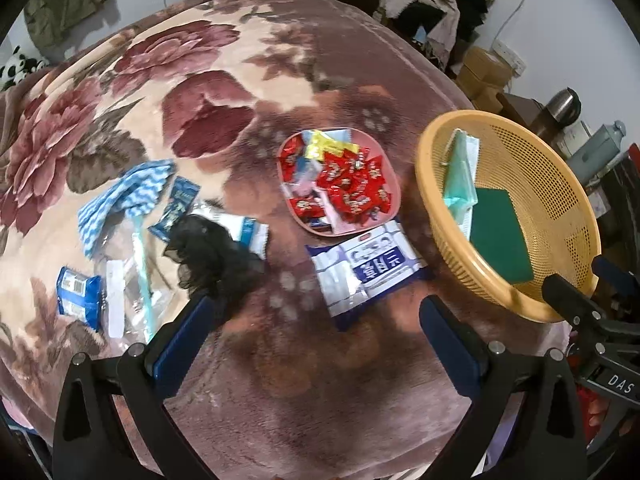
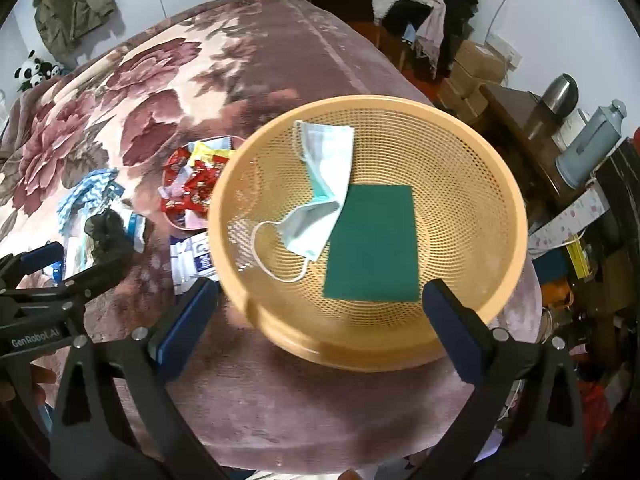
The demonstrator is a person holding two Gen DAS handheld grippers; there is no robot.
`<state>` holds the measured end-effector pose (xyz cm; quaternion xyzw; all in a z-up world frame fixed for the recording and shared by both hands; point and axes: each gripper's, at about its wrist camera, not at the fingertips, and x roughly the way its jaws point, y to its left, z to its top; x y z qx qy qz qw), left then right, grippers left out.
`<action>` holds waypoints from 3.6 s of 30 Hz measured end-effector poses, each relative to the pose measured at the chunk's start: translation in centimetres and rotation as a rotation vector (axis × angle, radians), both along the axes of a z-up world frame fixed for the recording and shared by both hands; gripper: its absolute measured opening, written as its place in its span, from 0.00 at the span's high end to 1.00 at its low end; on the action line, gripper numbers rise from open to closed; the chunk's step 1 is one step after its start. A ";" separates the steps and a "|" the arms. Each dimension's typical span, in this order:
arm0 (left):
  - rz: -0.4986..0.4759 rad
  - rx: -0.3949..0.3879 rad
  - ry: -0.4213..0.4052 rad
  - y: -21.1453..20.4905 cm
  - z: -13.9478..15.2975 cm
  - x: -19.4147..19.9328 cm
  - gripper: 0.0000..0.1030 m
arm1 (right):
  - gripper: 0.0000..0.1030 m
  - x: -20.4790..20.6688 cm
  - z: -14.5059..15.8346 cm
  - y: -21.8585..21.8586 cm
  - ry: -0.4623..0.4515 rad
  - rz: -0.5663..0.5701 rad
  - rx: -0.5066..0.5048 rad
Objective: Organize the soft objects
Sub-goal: 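Move both open grippers back over the remaining items on the blanket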
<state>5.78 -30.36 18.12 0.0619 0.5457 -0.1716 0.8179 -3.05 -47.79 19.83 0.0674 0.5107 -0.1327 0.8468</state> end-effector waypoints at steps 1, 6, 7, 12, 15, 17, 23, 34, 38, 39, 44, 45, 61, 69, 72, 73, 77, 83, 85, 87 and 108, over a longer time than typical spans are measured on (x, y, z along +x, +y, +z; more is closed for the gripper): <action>0.005 -0.003 -0.001 0.4 0.0 0.0 0.00 | 0.00 0.1 0.0 0.4 0.000 0.005 0.000; 0.032 -0.009 0.001 2.4 -0.1 0.1 0.00 | 0.00 0.4 -0.2 2.2 0.006 0.033 -0.008; 0.039 -0.010 0.001 2.8 -0.1 0.1 0.00 | 0.00 0.5 -0.3 2.5 0.008 0.039 -0.011; 0.063 -0.013 0.004 4.5 -0.2 0.2 0.00 | 0.00 0.8 -0.5 3.9 0.013 0.059 -0.015; 0.075 -0.016 0.007 5.4 -0.3 0.2 0.00 | 0.00 1.0 -0.7 4.6 0.018 0.070 -0.018; 0.083 -0.016 0.010 6.0 -0.5 0.3 0.00 | 0.00 1.2 -0.9 5.2 0.023 0.077 -0.019; 0.114 -0.015 0.019 8.0 -1.0 0.5 0.00 | 0.00 1.9 -1.4 6.7 0.033 0.103 -0.013; 0.168 -0.016 0.033 11.0 -1.7 1.1 0.00 | 0.00 3.3 -2.2 9.7 0.048 0.156 -0.009; 0.180 -0.016 0.038 11.9 -2.0 1.1 0.00 | 0.00 3.6 -2.4 10.4 0.053 0.167 -0.009; 0.184 -0.015 0.039 12.1 -2.1 1.1 0.00 | 0.00 3.7 -2.5 10.6 0.054 0.169 -0.009; 0.206 -0.012 0.047 13.4 -2.4 1.3 0.00 | 0.00 4.1 -2.7 11.6 0.058 0.185 -0.008; 0.210 -0.013 0.048 13.6 -2.5 1.3 0.00 | 0.00 4.2 -2.8 11.9 0.059 0.189 -0.008; 0.270 -0.024 0.068 17.6 -3.6 1.5 0.00 | 0.00 5.4 -3.8 15.2 0.084 0.246 -0.016; 0.299 -0.028 0.081 19.4 -4.3 1.9 0.00 | 0.00 6.1 -4.5 16.9 0.099 0.275 -0.018; 0.311 -0.031 0.087 20.2 -4.6 2.0 0.00 | 0.00 6.5 -4.8 17.5 0.105 0.285 -0.018; 0.313 -0.032 0.088 20.4 -4.6 2.0 0.00 | 0.00 6.6 -4.9 17.7 0.107 0.288 -0.018; 0.328 -0.032 0.097 21.3 -5.1 2.2 0.00 | 0.00 7.1 -5.2 18.5 0.117 0.299 -0.013; 0.352 -0.033 0.111 22.8 -5.8 2.5 0.00 | 0.00 7.6 -5.8 19.8 0.129 0.320 -0.018; 0.359 -0.036 0.115 23.3 -6.0 2.6 0.00 | 0.00 7.8 -6.0 20.3 0.134 0.328 -0.018; 0.366 -0.038 0.120 23.7 -6.2 2.7 0.00 | 0.00 8.0 -6.1 20.7 0.138 0.335 -0.019; 0.431 -0.066 0.160 27.7 -8.3 3.6 0.00 | 0.00 9.8 -8.0 23.8 0.173 0.376 -0.019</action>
